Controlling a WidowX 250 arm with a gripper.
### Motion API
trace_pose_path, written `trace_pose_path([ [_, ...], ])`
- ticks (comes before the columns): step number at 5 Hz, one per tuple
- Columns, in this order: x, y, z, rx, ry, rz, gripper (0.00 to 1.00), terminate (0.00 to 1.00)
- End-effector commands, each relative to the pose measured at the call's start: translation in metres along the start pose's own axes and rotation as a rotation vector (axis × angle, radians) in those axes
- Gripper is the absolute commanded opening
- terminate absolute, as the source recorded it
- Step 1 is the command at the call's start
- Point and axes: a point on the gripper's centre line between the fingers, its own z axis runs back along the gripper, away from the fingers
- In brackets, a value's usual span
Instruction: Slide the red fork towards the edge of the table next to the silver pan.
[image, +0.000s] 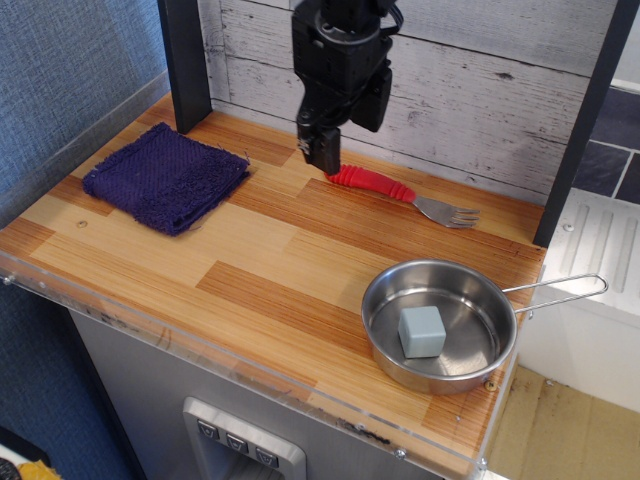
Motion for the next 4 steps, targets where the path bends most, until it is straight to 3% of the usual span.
trace_pose_path([
  [1, 0.008, -0.02, -0.011, -0.066, 0.001, 0.057, 1.0, 0.0],
  [4, -0.008, -0.022, -0.043, -0.015, 0.067, 0.049, 1.0, 0.0],
])
